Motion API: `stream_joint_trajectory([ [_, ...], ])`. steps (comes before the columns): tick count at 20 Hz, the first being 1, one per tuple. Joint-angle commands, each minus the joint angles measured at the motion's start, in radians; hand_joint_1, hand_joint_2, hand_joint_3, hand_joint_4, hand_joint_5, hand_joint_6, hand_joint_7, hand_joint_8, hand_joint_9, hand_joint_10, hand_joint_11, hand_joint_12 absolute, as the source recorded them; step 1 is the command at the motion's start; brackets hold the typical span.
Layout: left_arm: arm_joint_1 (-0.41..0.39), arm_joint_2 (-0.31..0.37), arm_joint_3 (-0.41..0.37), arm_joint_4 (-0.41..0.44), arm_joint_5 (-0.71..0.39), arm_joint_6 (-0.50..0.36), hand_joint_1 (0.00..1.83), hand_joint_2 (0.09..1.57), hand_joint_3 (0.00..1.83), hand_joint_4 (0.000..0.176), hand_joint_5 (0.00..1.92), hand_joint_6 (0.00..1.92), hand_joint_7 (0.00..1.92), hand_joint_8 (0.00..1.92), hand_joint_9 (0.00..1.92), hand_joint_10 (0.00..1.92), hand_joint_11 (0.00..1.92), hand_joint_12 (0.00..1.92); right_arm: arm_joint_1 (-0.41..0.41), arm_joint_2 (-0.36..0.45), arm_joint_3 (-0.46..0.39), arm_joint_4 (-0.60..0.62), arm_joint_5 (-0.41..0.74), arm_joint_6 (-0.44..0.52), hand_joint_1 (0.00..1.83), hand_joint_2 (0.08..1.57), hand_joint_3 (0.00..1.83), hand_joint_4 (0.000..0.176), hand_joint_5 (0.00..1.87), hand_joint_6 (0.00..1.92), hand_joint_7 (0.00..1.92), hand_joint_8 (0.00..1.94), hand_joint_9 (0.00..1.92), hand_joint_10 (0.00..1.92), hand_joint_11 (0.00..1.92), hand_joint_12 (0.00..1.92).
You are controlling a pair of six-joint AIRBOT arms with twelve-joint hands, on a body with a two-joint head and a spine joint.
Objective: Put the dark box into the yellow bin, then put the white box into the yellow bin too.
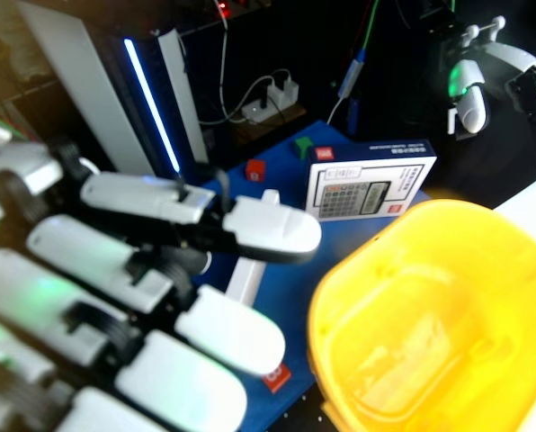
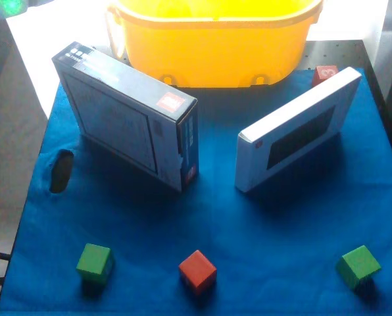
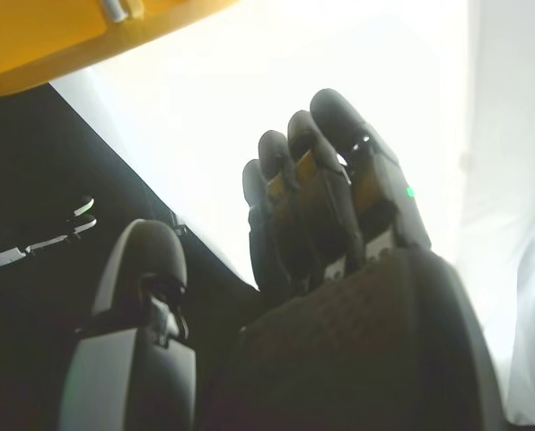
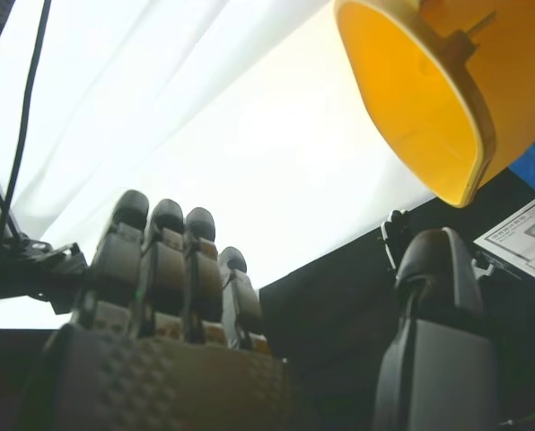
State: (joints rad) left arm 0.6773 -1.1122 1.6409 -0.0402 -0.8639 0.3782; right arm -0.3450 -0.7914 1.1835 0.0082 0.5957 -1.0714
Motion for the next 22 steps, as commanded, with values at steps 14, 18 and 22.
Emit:
stream_joint_trajectory([
  [14, -0.014, 0.119, -0.075, 0.165, -0.224, -0.219, 0.45, 0.92, 0.0, 0.0, 0.32, 0.0, 0.3, 0.0, 0.26, 0.0, 0.24, 0.13, 0.019, -0.002, 0.0, 0.01, 0.116, 0.0, 0.14, 1.02, 0.0, 0.0, 0.55, 0.0, 0.52, 0.0, 0.54, 0.0, 0.58, 0.03],
  [18, -0.013, 0.164, -0.135, 0.234, -0.251, -0.219, 0.5, 0.91, 0.01, 0.0, 0.31, 0.0, 0.27, 0.0, 0.26, 0.0, 0.25, 0.1, 0.019, -0.003, 0.0, 0.011, 0.116, 0.0, 0.16, 1.03, 0.0, 0.0, 0.55, 0.0, 0.52, 0.0, 0.54, 0.0, 0.58, 0.03],
  [22, -0.013, 0.169, -0.158, 0.288, -0.258, -0.228, 0.55, 0.86, 0.0, 0.0, 0.31, 0.01, 0.29, 0.01, 0.24, 0.0, 0.24, 0.09, 0.019, -0.003, 0.0, 0.011, 0.116, 0.0, 0.11, 1.07, 0.01, 0.0, 0.5, 0.0, 0.51, 0.0, 0.52, 0.0, 0.56, 0.01],
])
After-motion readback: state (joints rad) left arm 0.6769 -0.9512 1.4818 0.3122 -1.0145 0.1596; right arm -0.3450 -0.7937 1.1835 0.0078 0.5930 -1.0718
